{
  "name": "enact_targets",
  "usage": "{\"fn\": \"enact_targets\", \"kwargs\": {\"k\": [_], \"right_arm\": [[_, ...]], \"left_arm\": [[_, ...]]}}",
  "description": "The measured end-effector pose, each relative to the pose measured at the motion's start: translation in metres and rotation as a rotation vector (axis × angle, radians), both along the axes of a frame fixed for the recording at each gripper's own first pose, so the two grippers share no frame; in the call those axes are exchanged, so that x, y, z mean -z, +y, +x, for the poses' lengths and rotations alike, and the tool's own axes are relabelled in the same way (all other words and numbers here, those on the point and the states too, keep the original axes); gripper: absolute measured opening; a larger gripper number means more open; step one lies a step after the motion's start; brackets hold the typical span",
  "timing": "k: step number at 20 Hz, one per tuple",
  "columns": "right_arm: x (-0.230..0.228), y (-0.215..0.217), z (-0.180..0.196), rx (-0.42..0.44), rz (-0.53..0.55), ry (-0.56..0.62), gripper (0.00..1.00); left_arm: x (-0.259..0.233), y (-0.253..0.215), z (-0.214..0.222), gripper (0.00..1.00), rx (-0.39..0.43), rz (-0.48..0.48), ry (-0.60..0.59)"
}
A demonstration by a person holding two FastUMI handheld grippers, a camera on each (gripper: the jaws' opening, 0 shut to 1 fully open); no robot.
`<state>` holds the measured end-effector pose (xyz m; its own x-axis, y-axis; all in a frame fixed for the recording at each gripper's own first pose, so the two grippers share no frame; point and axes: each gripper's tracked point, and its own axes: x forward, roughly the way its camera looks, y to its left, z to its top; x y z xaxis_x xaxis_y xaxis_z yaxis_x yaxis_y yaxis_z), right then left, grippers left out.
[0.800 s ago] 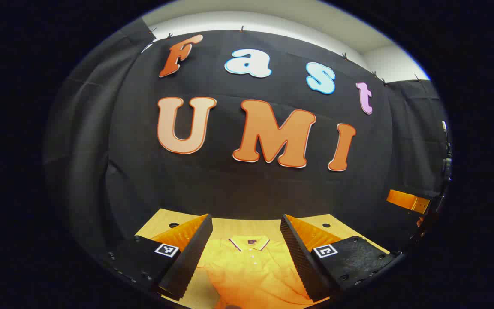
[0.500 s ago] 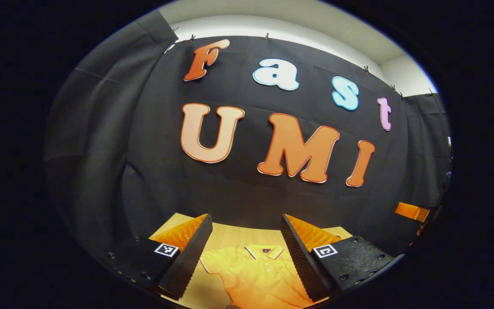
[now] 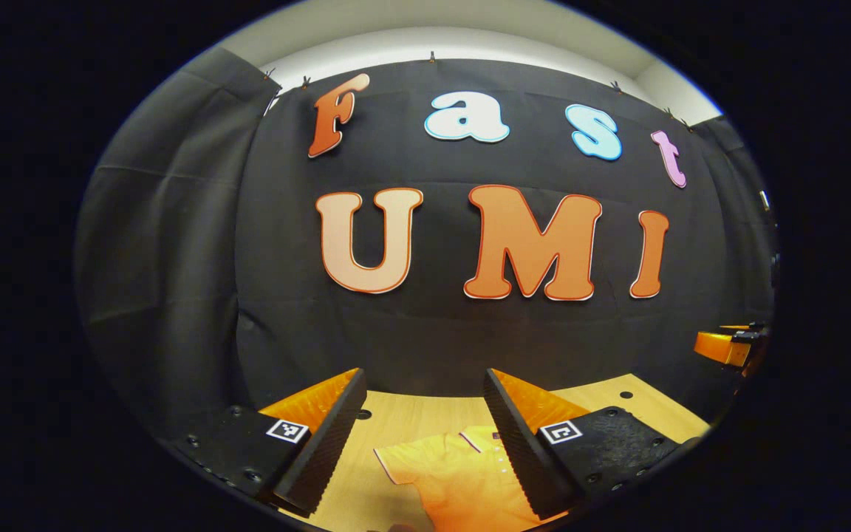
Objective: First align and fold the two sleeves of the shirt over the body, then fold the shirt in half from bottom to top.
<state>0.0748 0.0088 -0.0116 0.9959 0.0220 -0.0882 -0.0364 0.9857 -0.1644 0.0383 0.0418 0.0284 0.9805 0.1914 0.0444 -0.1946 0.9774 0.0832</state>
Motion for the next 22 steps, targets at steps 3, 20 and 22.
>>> {"fn": "enact_targets", "kwargs": {"k": [3,20,22], "right_arm": [[0.01,-0.009,0.016,-0.01,-0.003,0.03,0.98],[0.055,-0.013,0.075,0.112,-0.067,0.296,0.98],[0.067,-0.012,0.087,0.123,-0.059,0.371,0.98]], "left_arm": [[0.004,-0.008,0.009,0.98,-0.016,-0.006,-0.004],[0.04,0.019,0.062,0.98,0.022,0.0,0.1],[0.044,0.028,0.063,0.98,0.02,0.002,0.112]]}}
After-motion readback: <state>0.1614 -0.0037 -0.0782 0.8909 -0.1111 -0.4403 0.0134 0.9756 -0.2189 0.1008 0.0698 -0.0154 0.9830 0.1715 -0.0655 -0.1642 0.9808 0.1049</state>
